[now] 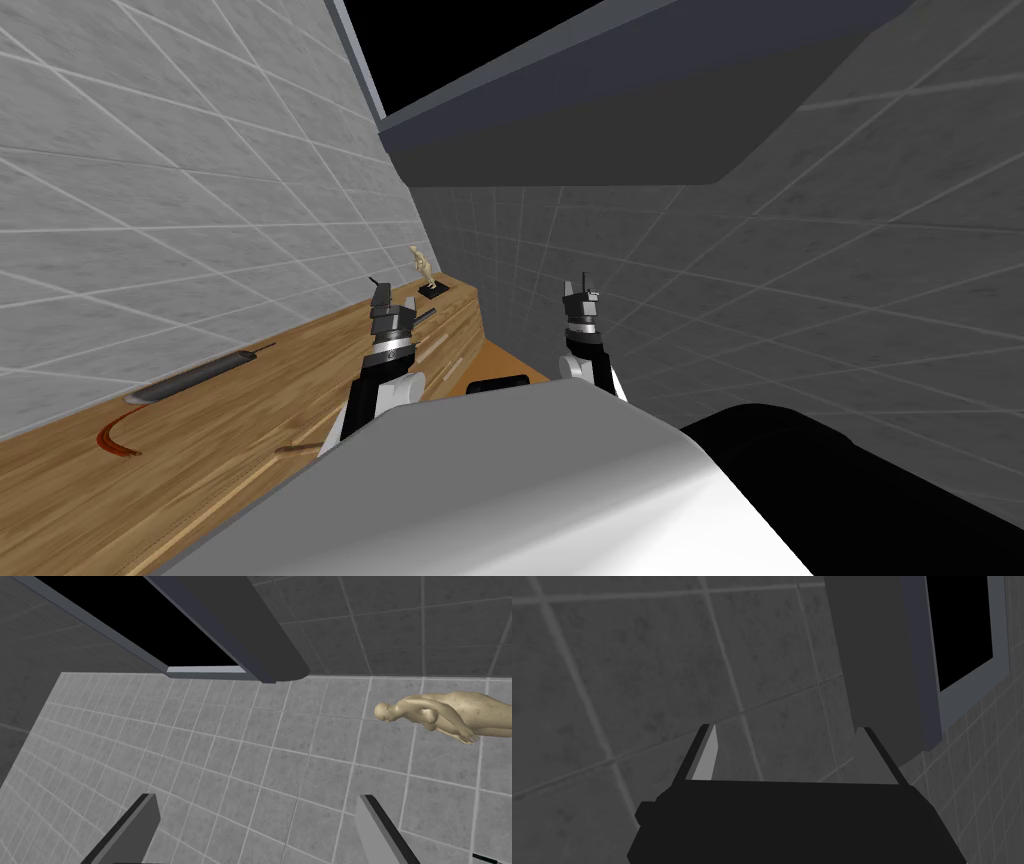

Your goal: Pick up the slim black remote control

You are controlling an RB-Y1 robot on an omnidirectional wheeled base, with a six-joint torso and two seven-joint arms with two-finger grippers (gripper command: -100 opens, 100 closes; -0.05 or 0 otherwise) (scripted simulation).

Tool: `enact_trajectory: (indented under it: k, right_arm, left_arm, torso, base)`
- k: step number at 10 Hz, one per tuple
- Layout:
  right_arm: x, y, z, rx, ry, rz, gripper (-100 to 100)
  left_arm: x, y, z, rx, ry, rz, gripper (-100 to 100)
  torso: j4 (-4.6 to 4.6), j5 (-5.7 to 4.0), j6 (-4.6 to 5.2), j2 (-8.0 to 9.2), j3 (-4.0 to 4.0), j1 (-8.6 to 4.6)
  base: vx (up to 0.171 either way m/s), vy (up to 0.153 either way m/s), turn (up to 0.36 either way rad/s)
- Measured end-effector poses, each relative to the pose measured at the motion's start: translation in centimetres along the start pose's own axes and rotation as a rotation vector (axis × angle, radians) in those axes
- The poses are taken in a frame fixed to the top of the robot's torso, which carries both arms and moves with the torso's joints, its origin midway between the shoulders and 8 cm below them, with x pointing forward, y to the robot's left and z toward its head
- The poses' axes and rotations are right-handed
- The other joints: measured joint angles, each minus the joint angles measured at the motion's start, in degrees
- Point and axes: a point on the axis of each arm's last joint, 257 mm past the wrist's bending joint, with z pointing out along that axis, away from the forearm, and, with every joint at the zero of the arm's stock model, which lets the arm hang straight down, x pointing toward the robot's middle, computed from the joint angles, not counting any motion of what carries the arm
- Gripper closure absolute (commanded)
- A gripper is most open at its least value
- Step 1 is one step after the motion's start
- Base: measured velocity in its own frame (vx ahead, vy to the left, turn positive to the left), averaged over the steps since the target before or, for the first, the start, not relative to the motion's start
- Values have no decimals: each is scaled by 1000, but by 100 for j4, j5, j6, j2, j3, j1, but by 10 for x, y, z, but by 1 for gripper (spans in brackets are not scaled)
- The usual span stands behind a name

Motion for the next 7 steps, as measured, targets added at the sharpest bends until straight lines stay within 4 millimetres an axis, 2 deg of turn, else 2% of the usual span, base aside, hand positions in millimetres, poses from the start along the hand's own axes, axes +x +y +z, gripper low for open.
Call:
enact_trajectory:
  k: [4,7]
  right_arm:
    - [0,0,0,0,0,0,0]
    - [0,0,0,0,0,0,0]
  left_arm:
    - [0,11,9,-12,56,7,-100]
    - [-5,33,24,-53,92,-14,-100]
  torso:
    - [5,0,0,25,14,1]
    - [7,-1,1,32,18,-5]
  base:
    - [-65,-6,-11]
    - [-94,-22,-16]
